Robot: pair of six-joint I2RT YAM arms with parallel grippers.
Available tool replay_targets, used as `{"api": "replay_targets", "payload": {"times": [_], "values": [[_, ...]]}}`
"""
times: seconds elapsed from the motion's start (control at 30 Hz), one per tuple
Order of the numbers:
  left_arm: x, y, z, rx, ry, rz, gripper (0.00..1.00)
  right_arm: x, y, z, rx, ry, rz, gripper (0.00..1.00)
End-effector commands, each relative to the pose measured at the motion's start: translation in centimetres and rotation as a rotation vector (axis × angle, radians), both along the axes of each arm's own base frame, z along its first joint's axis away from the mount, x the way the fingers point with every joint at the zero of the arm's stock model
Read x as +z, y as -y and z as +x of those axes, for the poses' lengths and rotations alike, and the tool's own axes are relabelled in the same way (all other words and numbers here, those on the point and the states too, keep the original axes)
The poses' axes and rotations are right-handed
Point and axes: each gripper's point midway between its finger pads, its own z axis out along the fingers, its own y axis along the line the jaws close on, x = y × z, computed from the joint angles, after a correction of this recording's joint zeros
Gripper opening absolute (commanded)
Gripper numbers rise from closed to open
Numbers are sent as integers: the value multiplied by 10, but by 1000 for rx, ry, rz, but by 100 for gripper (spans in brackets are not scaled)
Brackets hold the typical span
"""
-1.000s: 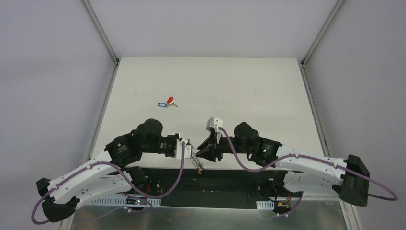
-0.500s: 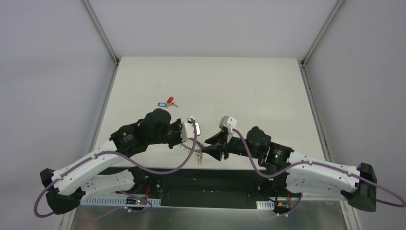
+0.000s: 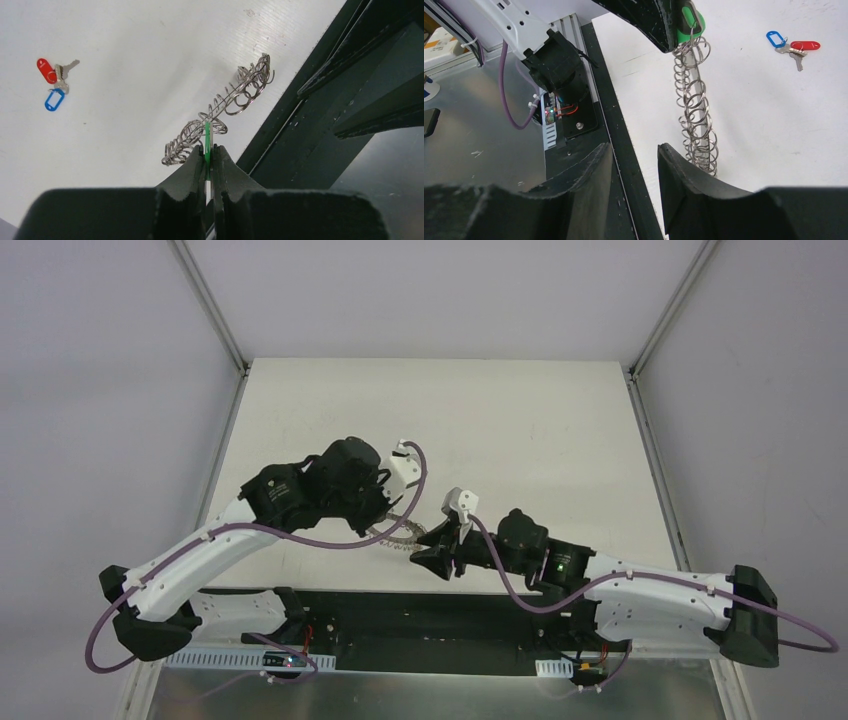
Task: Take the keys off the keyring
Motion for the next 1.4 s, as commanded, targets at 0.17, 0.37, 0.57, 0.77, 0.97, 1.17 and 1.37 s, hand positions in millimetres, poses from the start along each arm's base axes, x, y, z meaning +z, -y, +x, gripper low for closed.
{"api": "replay_targets", "payload": {"times": [0.17,0.37,0.57,0.77,0.97,1.17,1.37], "values": [[11,-5,-20,89,-154,12,0,39,-21,12,-25,80,139,45],[17,2,-28,48,-189,-20,0,50,-32,8,25,135,161,44],[21,7,-32,23,-212,-36,0,56,-38,5,63,166,169,41],[22,11,-36,-10,-228,-43,0,66,-28,7,55,247,169,42],[25,17,-39,-25,-250,-62,0,66,-24,5,72,292,144,41],[30,25,-43,-36,-286,-86,0,65,-29,7,84,323,132,40],[37,34,-49,-42,-337,-124,0,70,-29,14,53,355,146,41]]}}
